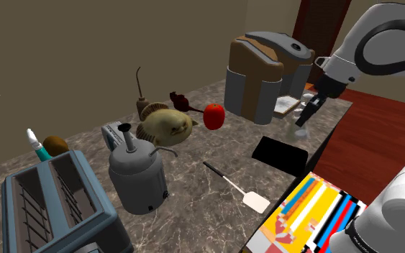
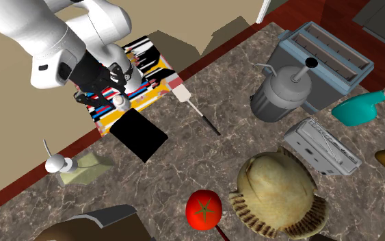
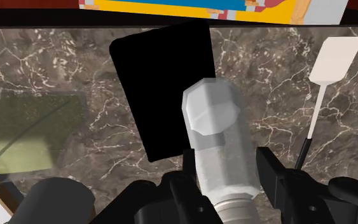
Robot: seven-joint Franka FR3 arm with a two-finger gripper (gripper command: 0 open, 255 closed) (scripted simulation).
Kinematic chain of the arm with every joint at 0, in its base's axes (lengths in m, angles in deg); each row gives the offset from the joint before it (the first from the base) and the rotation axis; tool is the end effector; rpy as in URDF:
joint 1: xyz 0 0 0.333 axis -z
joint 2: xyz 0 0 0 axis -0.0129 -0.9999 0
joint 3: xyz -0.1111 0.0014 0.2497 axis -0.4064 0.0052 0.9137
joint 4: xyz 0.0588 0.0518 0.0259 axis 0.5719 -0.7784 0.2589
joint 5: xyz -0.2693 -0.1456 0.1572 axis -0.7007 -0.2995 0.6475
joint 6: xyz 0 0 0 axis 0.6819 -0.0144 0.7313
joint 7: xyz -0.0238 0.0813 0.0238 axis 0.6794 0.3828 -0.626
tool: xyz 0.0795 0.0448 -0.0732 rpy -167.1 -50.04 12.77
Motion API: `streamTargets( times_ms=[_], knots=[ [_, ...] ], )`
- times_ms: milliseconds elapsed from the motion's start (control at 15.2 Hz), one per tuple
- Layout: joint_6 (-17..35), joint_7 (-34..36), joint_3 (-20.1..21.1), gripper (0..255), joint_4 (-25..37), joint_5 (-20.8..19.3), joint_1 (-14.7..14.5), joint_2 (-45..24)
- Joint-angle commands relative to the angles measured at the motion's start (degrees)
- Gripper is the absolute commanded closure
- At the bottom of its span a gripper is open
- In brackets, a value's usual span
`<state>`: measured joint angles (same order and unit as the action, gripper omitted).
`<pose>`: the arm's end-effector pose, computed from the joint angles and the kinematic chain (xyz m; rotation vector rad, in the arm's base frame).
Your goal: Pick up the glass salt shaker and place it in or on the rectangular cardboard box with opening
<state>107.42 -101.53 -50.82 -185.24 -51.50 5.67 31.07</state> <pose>0.2661 -0.0811 0.4718 -2.9803 -0.1768 -0.3554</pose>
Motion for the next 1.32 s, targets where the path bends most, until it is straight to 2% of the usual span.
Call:
streamTargets(
  times_ms=[0,594,1122,1188,1254],
  knots=[
    [1.74,-0.34,-0.26,255,-1.69,-0.13,0.13,-0.06],
    [9.18,-1.6,-1.29,255,-8.1,-0.53,0.45,-1.2],
    [9.18,-1.6,-1.29,255,-8.1,-0.53,0.45,-1.2],
    [9.18,-1.6,-1.29,0,-8.1,-0.53,0.45,-1.2],
    [9.18,-1.6,-1.29,0,-8.1,-0.53,0.45,-1.2]
  ],
)
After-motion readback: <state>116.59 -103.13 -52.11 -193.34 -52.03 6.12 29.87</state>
